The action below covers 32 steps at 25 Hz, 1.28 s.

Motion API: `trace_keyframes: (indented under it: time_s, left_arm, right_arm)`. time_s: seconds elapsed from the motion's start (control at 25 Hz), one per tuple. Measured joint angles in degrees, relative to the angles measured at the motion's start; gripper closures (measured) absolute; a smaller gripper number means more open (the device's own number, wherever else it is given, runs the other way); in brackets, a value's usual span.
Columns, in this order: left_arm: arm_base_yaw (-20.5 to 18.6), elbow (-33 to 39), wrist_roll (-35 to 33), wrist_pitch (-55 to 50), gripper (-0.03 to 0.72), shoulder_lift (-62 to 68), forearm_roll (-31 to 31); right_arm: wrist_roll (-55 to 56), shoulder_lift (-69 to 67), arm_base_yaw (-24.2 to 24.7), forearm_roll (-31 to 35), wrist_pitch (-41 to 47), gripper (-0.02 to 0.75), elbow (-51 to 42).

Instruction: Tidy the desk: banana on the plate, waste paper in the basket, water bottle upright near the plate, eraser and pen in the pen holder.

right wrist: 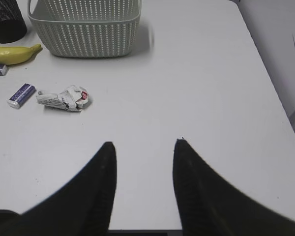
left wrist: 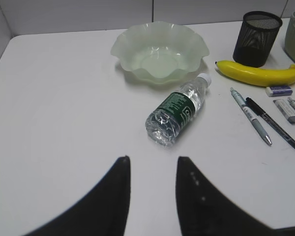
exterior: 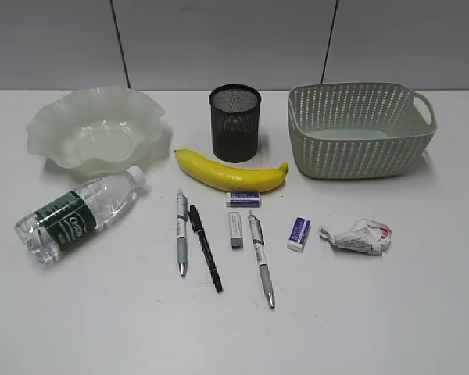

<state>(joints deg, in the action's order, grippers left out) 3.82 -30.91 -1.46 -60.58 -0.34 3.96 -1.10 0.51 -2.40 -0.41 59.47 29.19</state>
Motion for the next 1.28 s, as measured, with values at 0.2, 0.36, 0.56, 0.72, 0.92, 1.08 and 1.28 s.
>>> trace_keyframes:
  time_s: [0.2,0.36,0.56,0.72,0.92,1.08,1.28]
  left_arm:
    - [0.0,0.0,0.0,0.0,0.451,0.0,0.0]
    - [0.0,0.0,0.0,0.0,0.451,0.0,0.0]
    - [0.0,0.0,0.0,0.1,0.451,0.0,1.2]
    - [0.0,-1.0,0.0,4.3,0.451,0.5,2.3]
    - [0.0,-1.7,0.0,20.9,0.451,6.6,2.8]
    - [0.0,-1.8,0.0,33.8,0.451,16.8,8.2]
    - [0.0,-5.8,-0.5,40.0,0.45,35.2,12.7]
  right_arm:
    - [0.0,0.0,0.0,0.0,0.0,0.42,0.0]
    - [0.0,0.0,0.0,0.0,0.0,0.42,0.0]
    - [0.0,0.0,0.0,0.0,0.0,0.42,0.0]
    - [0.0,0.0,0.0,0.0,0.0,0.42,0.0]
    - [0.0,0.0,0.0,0.0,0.0,0.42,0.0]
    - [0.0,0.0,0.0,0.0,0.0,0.42,0.0]
    - [0.0,0.0,0.0,0.0,0.0,0.42,0.0]
